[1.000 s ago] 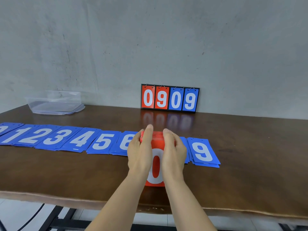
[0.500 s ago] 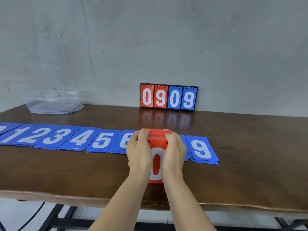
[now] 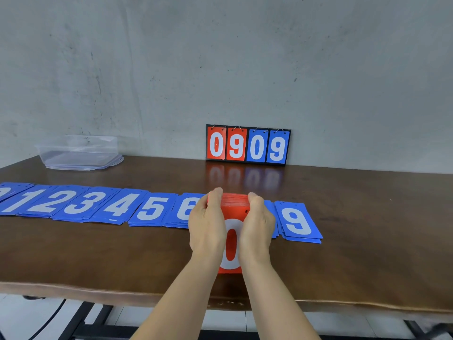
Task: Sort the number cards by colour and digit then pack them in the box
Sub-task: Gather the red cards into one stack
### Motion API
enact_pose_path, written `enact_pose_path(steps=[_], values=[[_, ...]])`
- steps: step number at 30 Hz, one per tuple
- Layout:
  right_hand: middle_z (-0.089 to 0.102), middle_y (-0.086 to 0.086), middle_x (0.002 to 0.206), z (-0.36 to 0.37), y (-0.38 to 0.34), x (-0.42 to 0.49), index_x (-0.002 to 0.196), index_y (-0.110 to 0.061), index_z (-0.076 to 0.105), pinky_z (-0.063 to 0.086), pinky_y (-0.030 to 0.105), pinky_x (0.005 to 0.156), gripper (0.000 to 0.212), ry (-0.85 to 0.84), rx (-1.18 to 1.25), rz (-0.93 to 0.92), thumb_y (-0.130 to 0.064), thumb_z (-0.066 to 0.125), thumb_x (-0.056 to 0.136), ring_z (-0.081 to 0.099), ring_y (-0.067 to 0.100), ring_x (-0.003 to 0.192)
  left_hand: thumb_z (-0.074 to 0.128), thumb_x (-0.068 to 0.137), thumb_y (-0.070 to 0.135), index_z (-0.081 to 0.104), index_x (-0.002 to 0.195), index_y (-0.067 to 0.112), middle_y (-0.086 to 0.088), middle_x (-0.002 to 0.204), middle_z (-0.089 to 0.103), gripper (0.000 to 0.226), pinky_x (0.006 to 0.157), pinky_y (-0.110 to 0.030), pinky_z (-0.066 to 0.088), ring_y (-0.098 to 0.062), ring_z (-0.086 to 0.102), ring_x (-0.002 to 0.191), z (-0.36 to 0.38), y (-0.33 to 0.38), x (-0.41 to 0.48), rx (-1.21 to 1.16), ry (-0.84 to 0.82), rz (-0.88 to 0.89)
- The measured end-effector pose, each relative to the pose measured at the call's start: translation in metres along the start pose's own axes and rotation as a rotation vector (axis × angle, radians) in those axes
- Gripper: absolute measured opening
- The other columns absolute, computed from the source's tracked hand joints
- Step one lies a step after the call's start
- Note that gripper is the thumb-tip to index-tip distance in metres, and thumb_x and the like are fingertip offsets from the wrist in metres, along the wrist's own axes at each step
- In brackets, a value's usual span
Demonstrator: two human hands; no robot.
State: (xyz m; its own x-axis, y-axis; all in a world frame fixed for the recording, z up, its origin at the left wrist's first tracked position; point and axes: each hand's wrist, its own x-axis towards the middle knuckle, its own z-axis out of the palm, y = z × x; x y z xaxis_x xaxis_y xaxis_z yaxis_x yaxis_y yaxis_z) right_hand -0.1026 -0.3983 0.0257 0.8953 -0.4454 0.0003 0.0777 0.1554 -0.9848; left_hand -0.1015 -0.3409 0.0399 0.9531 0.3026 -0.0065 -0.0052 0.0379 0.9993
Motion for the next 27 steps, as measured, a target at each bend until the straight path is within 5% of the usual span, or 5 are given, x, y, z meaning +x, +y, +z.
enact_pose_path(steps=[10,17,20,22,27], values=[[0.066,0.0,0.079,-0.002,-0.003,0.004,0.071,-0.027,0.06,0.054,0.048,0.086,0.029,0.044,0.0,0.015,-0.042,0.046,0.092,0.064,0.02,0.082,0.036,0.102,0.035,0.054,0.1,0.03,0.018,0.083,0.044,0.019,0.07,-0.026,0.034,-0.003,0.042,0.074,0.0,0.004,0.006,0.077,0.01,0.032],[0.069,-0.005,0.096,0.0,0.012,-0.009,0.096,-0.037,0.064,0.055,0.044,0.09,0.059,-0.063,0.074,-0.113,-0.082,0.037,0.069,0.066,0.016,0.096,0.018,0.073,0.077,0.055,0.098,0.036,0.009,0.094,0.062,0.061,0.082,-0.024,0.049,-0.013,0.062,0.092,-0.003,-0.019,-0.012,-0.068,-0.03,0.179],[0.067,-0.012,0.091,-0.004,0.024,-0.013,0.088,-0.048,0.061,0.055,0.044,0.085,0.035,-0.041,0.069,-0.213,-0.071,0.041,0.072,0.065,0.013,0.092,0.019,0.078,0.082,0.054,0.118,0.029,0.005,0.106,0.065,0.076,0.08,-0.025,0.056,-0.015,0.064,0.102,-0.005,-0.041,-0.012,-0.086,-0.046,0.305],[0.066,-0.014,0.095,-0.006,0.032,-0.015,0.094,-0.051,0.059,0.055,0.046,0.085,0.027,-0.029,0.057,-0.221,-0.06,0.043,0.074,0.063,0.016,0.095,0.024,0.085,0.071,0.05,0.124,0.031,0.009,0.11,0.063,0.061,0.077,-0.018,0.055,-0.011,0.063,0.103,-0.009,-0.048,-0.015,-0.085,-0.051,0.321],[0.065,-0.015,0.103,-0.014,0.05,-0.019,0.11,-0.04,0.058,0.059,0.032,0.074,0.036,-0.025,-0.015,-0.194,-0.04,0.039,0.08,0.063,0.016,0.098,0.036,0.092,0.05,0.05,0.131,0.03,0.017,0.115,0.064,0.046,0.078,-0.016,0.053,-0.002,0.061,0.109,-0.022,-0.063,-0.025,-0.124,-0.103,0.367]])
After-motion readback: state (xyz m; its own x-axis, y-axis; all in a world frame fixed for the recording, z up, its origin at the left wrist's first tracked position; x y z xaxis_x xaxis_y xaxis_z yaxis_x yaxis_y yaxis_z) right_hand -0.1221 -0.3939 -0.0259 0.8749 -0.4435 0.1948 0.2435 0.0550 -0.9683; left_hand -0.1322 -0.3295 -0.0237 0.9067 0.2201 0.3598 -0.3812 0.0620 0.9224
